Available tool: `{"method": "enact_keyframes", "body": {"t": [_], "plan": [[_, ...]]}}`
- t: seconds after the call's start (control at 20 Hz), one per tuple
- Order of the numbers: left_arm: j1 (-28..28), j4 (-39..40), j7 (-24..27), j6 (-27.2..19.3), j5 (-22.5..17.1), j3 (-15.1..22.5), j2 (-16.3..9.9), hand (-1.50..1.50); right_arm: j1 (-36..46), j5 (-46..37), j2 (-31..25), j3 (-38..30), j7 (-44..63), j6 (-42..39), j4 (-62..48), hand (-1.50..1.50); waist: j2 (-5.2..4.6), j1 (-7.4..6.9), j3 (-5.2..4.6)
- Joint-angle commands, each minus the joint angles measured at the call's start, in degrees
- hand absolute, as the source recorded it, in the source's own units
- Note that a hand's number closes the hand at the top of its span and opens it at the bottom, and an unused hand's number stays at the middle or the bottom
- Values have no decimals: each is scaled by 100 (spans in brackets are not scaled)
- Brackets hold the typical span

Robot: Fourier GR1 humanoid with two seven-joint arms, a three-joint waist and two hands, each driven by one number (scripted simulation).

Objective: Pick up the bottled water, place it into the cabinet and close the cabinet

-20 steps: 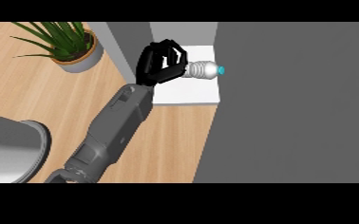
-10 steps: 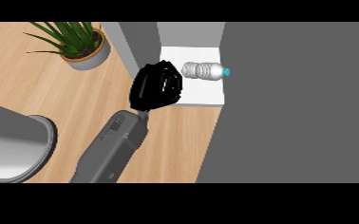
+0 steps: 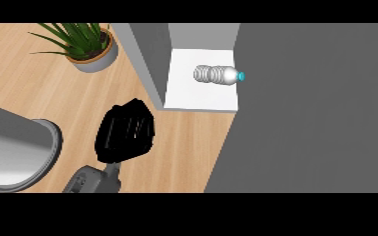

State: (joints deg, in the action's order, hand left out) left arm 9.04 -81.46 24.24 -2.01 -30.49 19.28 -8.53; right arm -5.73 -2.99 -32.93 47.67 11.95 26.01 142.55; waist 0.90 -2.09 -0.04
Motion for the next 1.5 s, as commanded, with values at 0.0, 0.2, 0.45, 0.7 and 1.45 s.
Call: {"method": "enact_keyframes", "body": {"t": [0.0, 0.2, 0.45, 0.7, 1.45], "plan": [[-1154, -1092, -25, 151, -105, 64, -481, 150, 253, -75, 14, 545, 518, -325, 667, 150, -2, -51, -8], [-1766, -2005, -171, 158, -253, -76, -838, 150, 586, 4, 317, 712, 814, -405, 681, 150, -19, -7, -9], [-2965, -2822, 195, 324, -129, -38, -1157, 150, 1226, -73, 784, 579, 1405, -331, 423, 150, -26, -39, -17], [-3201, -2918, 193, 643, -542, -641, -1466, 150, 2235, -520, 1740, 524, 1999, -130, -234, 150, -50, 68, -19], [-4591, -3677, 155, 1551, -1398, -1897, -1936, 150, 4918, 610, 3283, -2156, 2466, -566, -3127, 150, -104, 51, 3]]}}
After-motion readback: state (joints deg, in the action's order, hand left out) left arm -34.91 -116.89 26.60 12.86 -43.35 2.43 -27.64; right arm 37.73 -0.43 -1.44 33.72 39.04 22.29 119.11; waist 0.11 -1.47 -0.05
